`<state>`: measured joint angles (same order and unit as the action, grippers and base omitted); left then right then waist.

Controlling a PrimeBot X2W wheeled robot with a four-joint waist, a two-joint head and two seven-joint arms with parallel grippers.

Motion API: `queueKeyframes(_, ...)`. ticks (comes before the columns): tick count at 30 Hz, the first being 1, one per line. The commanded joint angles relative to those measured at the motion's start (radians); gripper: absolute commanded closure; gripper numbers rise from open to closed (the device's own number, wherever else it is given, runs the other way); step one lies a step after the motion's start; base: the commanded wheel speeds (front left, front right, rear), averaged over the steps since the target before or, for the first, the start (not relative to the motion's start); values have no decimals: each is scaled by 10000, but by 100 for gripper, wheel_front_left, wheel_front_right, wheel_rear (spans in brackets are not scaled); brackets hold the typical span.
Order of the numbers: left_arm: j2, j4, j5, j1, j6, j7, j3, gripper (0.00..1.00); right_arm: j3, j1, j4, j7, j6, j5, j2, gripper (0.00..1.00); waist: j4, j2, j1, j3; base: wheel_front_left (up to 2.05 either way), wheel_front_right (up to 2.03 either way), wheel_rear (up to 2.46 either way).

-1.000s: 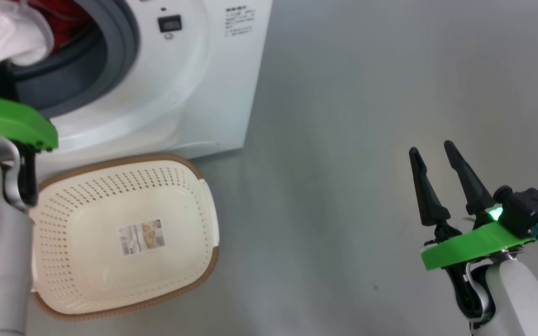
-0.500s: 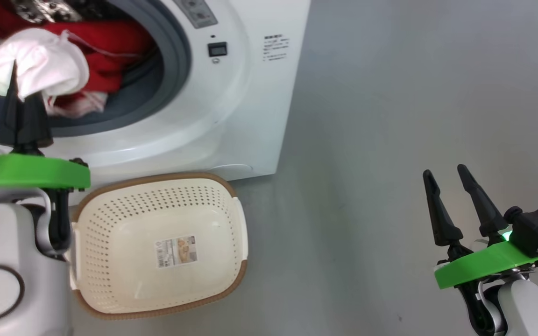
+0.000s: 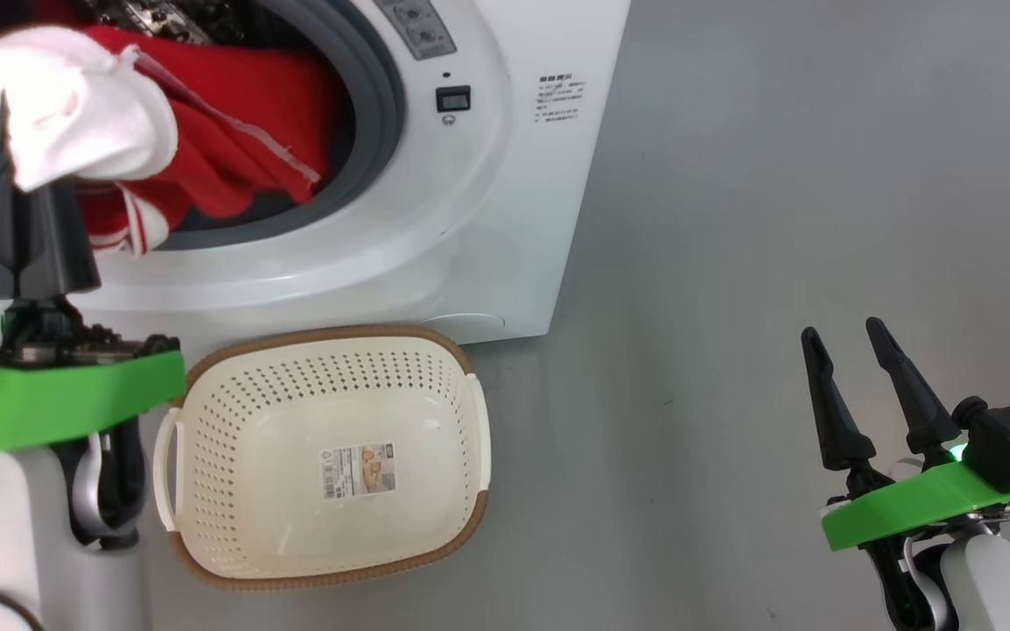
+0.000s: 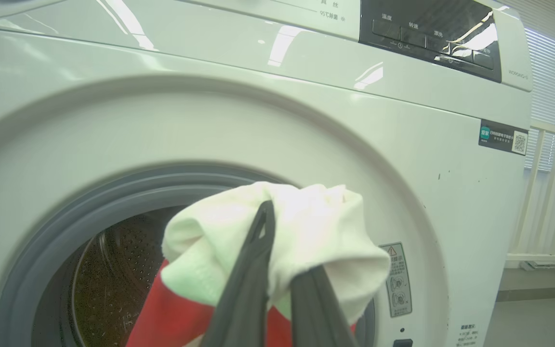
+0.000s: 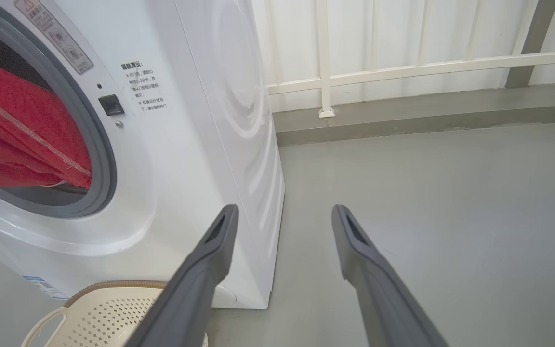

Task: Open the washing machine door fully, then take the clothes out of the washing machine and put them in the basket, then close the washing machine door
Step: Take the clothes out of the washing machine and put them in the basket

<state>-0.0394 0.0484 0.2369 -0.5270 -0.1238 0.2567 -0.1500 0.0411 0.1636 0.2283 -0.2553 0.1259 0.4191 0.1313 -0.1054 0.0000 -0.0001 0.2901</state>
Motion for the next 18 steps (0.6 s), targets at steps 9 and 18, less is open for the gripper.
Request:
queueKeyframes(9,-119,-1261,-140,592,-33,51,87,100,135,24,-293,-65,48,-95,174,0,102,0,1,141,0,0,0)
queueKeyframes(18,-111,-631,-75,991,142,51,327,100,197,173,-335,-65,48,-58,170,0,47,0,1,402,0,0,0)
